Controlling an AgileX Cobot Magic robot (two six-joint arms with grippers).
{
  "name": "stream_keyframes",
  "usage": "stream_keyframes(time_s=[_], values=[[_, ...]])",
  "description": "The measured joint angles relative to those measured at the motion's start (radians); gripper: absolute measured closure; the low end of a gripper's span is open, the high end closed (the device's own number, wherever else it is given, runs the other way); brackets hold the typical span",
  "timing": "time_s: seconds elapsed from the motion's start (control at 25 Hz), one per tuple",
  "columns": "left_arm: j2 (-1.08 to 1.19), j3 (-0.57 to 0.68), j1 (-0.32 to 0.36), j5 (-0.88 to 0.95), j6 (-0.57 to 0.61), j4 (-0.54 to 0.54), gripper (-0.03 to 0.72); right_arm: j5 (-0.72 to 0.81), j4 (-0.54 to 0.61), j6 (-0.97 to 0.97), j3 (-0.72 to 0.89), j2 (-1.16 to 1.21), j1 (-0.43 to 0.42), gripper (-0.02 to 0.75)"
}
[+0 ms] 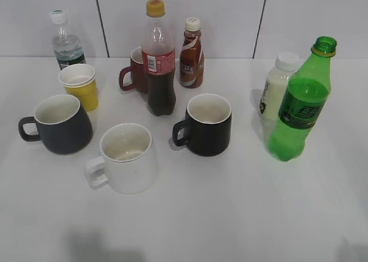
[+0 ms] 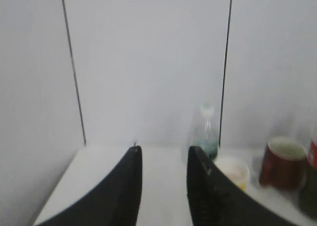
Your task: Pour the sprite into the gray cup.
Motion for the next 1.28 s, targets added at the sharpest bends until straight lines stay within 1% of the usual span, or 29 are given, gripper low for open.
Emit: stream_keyframes(time_s=[0.12, 0.24, 0.32, 0.48, 0.64, 0.76, 0.84, 0.92, 1.28], values=[[0.188, 0.117, 0.0, -0.329, 0.0, 0.039, 0.447, 0.0, 0.001, 0.0, 0.0, 0.0, 0.0, 0.161], [0.454, 0.242, 0.0, -0.673, 0.0, 0.067, 0.447, 0.0, 0.001, 0.0, 0.0, 0.0, 0.0, 0.161], [0.651, 0.295, 0.0, -0.856, 0.0, 0.067, 0.447, 0.0, 0.001, 0.0, 0.0, 0.0, 0.0, 0.161], [1.025, 0.312, 0.0, -1.121, 0.0, 0.068, 0.442, 0.0, 0.001, 0.0, 0.0, 0.0, 0.0, 0.162], [1.346, 0.313, 0.0, -1.382, 0.009, 0.068, 0.418, 0.0, 0.001, 0.0, 0.0, 0.0, 0.0, 0.162], [1.521, 0.314, 0.0, -1.553, 0.069, 0.061, 0.409, 0.0, 0.001, 0.0, 0.0, 0.0, 0.0, 0.162], [1.6, 0.314, 0.0, -1.622, 0.099, 0.053, 0.408, 0.0, 0.001, 0.0, 0.0, 0.0, 0.0, 0.162], [1.665, 0.308, 0.0, -1.653, 0.111, 0.051, 0.408, 0.0, 0.001, 0.0, 0.0, 0.0, 0.0, 0.162], [1.826, 0.236, 0.0, -1.669, 0.111, 0.042, 0.408, 0.0, 0.001, 0.0, 0.0, 0.0, 0.0, 0.161]])
